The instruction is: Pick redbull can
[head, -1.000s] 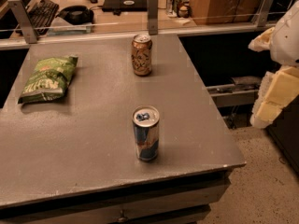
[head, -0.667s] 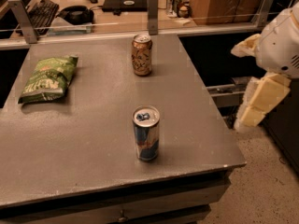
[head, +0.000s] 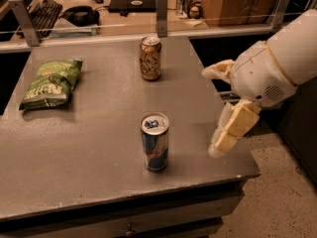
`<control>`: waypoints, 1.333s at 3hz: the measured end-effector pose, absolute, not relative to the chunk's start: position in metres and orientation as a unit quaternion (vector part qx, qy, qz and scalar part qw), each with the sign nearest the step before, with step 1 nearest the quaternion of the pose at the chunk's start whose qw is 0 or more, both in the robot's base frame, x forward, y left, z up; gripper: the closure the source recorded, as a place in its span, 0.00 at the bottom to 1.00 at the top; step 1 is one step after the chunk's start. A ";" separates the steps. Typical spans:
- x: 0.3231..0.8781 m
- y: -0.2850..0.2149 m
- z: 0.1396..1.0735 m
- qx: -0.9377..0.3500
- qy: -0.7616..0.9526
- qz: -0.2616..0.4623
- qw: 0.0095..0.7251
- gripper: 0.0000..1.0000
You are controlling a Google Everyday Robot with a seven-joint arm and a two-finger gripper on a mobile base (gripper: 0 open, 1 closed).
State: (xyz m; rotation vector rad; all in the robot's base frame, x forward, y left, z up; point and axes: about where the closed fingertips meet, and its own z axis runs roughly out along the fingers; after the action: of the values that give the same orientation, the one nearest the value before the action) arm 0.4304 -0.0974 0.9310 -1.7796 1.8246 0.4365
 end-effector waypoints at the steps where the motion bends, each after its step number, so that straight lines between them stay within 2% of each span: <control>1: 0.421 -0.066 0.920 -0.667 0.650 0.214 0.296 0.00; 2: 0.405 -0.026 0.910 -0.669 0.617 0.269 0.316 0.00; 4: 0.393 0.025 0.906 -0.670 0.580 0.319 0.337 0.00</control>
Offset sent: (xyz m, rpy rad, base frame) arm -0.0361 0.0964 -0.0289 0.3055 0.0758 0.1835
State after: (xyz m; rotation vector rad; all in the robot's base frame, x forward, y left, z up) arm 0.3927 0.0247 0.9061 -1.7465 1.5109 0.8305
